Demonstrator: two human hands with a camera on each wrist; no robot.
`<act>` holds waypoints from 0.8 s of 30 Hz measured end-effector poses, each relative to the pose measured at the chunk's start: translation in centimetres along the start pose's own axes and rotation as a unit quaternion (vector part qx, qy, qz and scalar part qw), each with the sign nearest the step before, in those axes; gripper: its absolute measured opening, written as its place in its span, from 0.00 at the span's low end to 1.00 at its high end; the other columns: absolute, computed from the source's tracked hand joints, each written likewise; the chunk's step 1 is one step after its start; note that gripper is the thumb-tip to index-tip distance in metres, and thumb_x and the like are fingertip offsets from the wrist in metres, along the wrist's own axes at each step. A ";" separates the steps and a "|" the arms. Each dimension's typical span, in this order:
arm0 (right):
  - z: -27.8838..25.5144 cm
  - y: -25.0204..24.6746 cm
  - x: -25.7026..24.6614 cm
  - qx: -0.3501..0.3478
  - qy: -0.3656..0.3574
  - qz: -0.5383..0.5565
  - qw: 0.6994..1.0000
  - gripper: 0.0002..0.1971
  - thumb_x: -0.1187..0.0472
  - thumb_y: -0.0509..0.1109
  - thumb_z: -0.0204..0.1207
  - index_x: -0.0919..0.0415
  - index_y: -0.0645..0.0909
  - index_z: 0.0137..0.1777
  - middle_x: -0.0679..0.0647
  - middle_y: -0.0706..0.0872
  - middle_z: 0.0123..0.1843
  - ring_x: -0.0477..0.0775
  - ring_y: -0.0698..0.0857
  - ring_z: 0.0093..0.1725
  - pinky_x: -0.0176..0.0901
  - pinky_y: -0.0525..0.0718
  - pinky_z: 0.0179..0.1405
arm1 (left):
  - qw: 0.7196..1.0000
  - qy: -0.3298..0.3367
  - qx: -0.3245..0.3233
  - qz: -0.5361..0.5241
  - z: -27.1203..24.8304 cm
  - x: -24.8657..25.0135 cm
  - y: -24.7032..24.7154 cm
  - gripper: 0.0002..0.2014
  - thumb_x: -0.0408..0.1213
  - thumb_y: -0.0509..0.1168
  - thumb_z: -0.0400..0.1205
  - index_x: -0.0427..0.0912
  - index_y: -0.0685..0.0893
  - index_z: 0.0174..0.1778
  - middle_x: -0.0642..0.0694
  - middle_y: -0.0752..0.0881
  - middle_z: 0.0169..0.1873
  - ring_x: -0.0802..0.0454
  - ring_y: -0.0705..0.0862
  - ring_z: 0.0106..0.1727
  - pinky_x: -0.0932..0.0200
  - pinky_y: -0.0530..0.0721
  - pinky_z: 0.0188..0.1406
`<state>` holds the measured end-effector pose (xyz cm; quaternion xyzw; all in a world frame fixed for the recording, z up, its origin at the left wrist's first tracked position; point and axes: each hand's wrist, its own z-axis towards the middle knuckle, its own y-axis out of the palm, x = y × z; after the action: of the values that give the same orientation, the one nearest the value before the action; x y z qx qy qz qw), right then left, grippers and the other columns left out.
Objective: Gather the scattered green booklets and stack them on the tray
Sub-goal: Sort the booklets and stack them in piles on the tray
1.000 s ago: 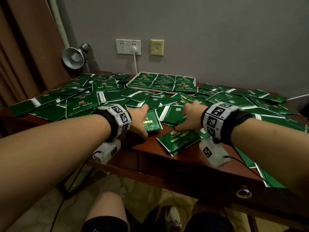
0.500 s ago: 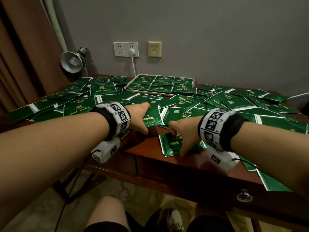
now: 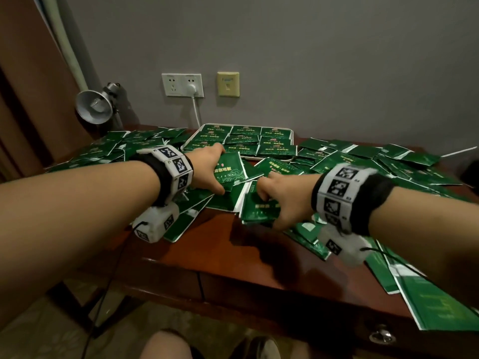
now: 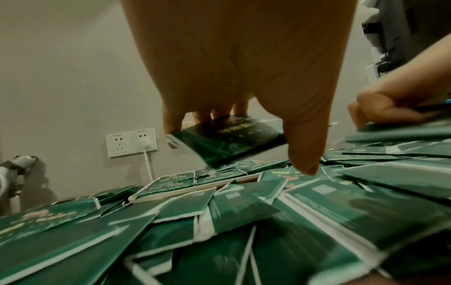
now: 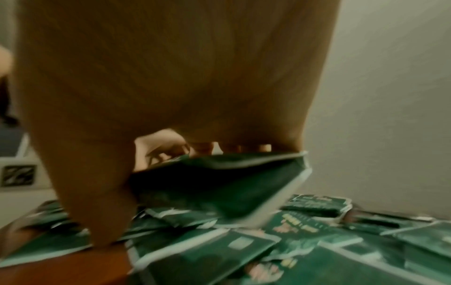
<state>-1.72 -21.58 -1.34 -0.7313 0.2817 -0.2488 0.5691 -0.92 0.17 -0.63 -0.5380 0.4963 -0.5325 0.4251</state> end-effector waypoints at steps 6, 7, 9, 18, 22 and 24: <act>4.3 -4.5 8.1 0.047 0.100 0.032 0.993 0.27 0.48 0.82 0.65 0.52 0.68 0.54 0.51 0.77 0.54 0.53 0.78 0.45 0.42 0.75 0.38 | 0.998 0.030 0.011 0.048 6.4 -0.5 -1.9 0.44 0.47 0.83 0.64 0.42 0.67 0.72 0.42 0.78 0.64 0.44 0.77 0.64 0.46 0.79 0.66; 5.3 -5.1 9.7 0.052 0.117 0.035 0.991 0.27 0.48 0.82 0.65 0.52 0.68 0.54 0.53 0.78 0.54 0.54 0.78 0.46 0.42 0.73 0.40 | 0.998 0.035 0.010 0.060 7.7 -0.6 -2.1 0.44 0.48 0.83 0.63 0.43 0.68 0.71 0.43 0.78 0.64 0.44 0.77 0.63 0.46 0.79 0.65; 7.7 -6.2 12.6 0.057 0.152 0.039 0.986 0.26 0.48 0.81 0.66 0.53 0.68 0.54 0.54 0.78 0.53 0.56 0.77 0.47 0.42 0.72 0.42 | 0.995 0.049 0.006 0.089 10.6 -0.7 -2.3 0.44 0.49 0.83 0.63 0.44 0.68 0.71 0.43 0.78 0.62 0.45 0.77 0.62 0.45 0.79 0.65; 21.7 -6.9 20.5 0.041 0.192 0.017 0.980 0.27 0.52 0.81 0.68 0.60 0.76 0.63 0.55 0.80 0.50 0.56 0.77 0.46 0.43 0.72 0.42 | 0.986 0.084 -0.036 0.137 22.3 -2.1 -0.2 0.47 0.55 0.82 0.63 0.47 0.66 0.74 0.44 0.74 0.65 0.44 0.72 0.66 0.45 0.76 0.66; 26.4 -5.8 21.6 0.016 0.172 0.019 0.985 0.26 0.52 0.82 0.67 0.58 0.76 0.60 0.55 0.81 0.54 0.55 0.76 0.48 0.42 0.72 0.43 | 0.985 0.072 -0.046 0.149 24.9 -3.1 0.2 0.48 0.57 0.81 0.64 0.46 0.65 0.76 0.43 0.72 0.67 0.44 0.70 0.67 0.48 0.74 0.63; 27.5 -5.1 21.9 -0.005 0.167 0.031 0.985 0.25 0.52 0.83 0.66 0.56 0.75 0.57 0.55 0.82 0.54 0.55 0.77 0.47 0.42 0.73 0.42 | 0.984 0.068 -0.055 0.153 25.4 -3.4 0.7 0.48 0.57 0.80 0.65 0.46 0.65 0.77 0.43 0.71 0.68 0.44 0.69 0.68 0.48 0.74 0.65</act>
<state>33.50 -16.78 -1.73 -0.6732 0.3971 -0.3480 0.5176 24.50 1.57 -3.65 -0.4411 0.6288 -0.4686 0.4365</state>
